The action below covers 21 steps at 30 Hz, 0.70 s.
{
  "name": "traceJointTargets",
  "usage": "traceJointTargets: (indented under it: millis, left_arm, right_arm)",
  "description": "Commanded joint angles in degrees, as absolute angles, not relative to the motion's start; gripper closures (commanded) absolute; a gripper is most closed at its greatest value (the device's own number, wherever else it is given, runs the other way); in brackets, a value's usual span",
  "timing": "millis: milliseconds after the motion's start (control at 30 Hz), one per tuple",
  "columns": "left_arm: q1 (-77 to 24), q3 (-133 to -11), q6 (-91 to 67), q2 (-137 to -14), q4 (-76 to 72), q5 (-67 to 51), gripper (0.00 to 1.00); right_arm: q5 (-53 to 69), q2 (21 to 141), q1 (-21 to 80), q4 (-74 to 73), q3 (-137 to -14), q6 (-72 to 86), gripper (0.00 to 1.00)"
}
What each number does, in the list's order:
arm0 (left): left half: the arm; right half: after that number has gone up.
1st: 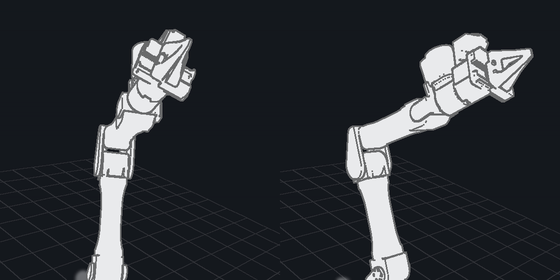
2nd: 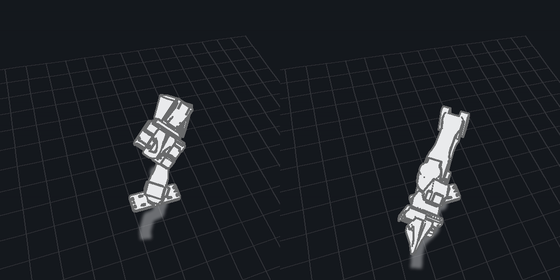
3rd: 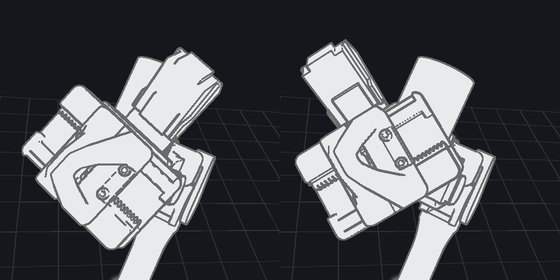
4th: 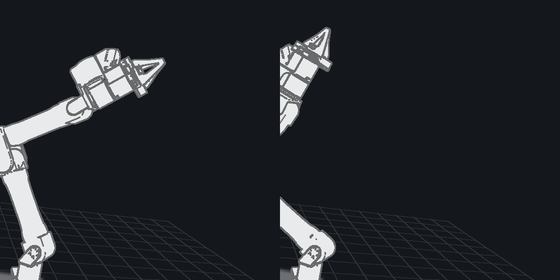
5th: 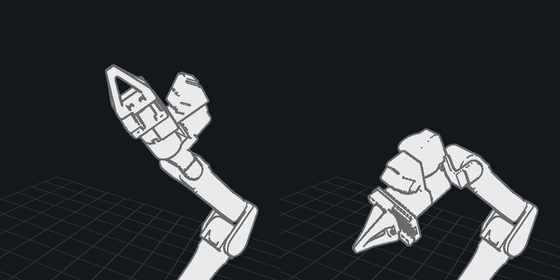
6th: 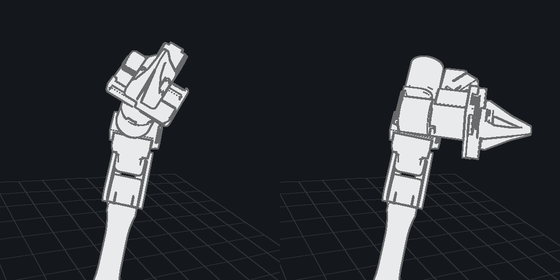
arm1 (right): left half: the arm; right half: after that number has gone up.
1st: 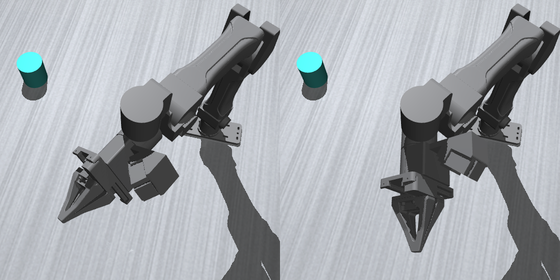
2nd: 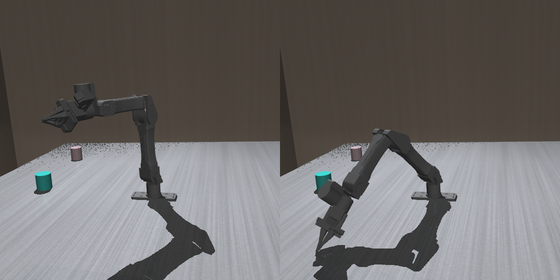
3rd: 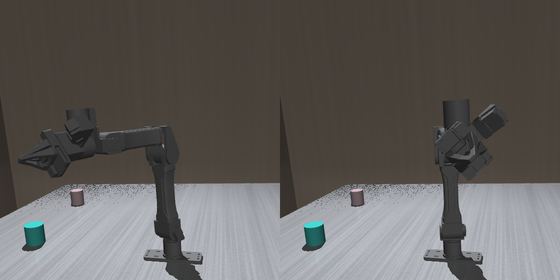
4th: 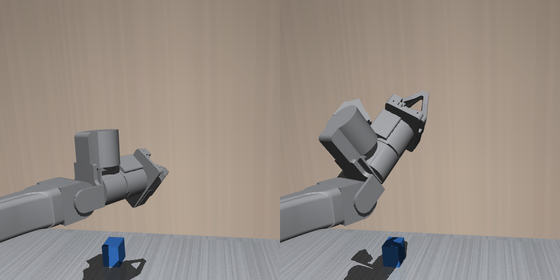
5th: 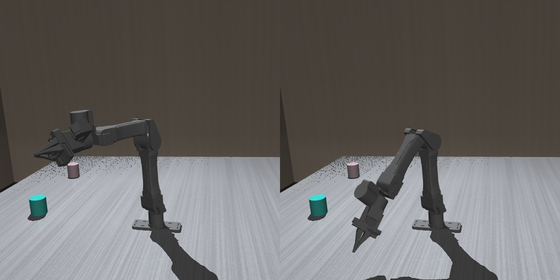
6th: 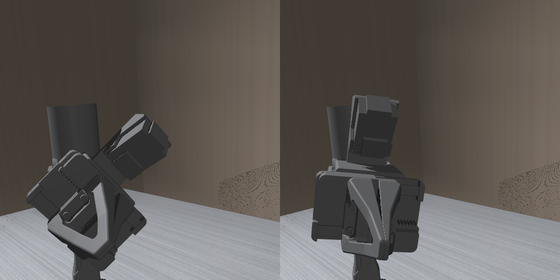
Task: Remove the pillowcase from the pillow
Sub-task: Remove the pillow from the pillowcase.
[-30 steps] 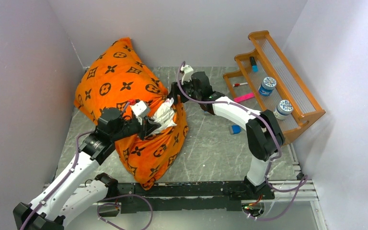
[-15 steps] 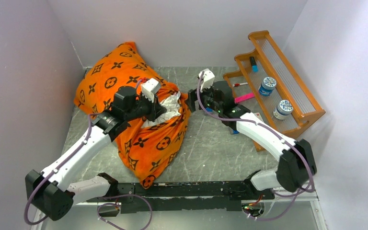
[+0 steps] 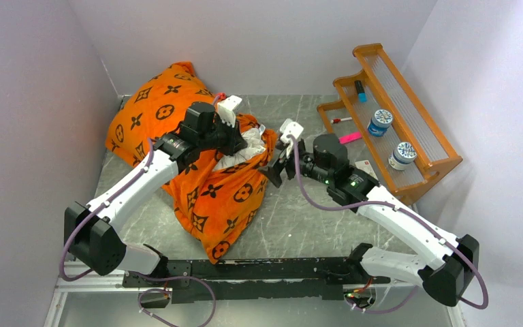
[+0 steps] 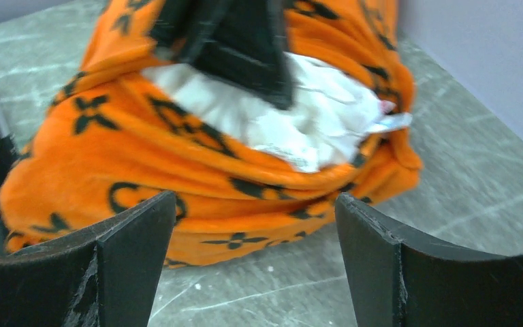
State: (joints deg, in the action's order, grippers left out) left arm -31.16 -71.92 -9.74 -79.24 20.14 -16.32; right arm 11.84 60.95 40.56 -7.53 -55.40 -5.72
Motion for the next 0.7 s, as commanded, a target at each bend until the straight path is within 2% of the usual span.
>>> traceJointTargets:
  millis: [0,267,333,667]
  left_arm:
    - [-30.2,-73.9,-8.6,-78.8,15.4,-12.8,0.95]
    - [-30.2,-68.4,-7.2,-75.2,14.2,-12.5,0.95]
    - [-30.2,-67.7,-6.9,-74.2,14.0,-12.8,0.95]
    - [-30.2,-65.6,-7.2,-71.6,12.5,-15.6,0.95]
  right_arm:
    - [15.0,60.5,46.3,-6.6,-55.3,-11.9,0.11]
    - [24.3,65.0,51.6,-5.6,-56.3,-29.5,0.12]
    - [26.8,67.5,51.7,-6.5,-57.5,-33.5,0.15]
    - [28.6,76.9,52.2,-6.0,-62.1,-40.4,0.19]
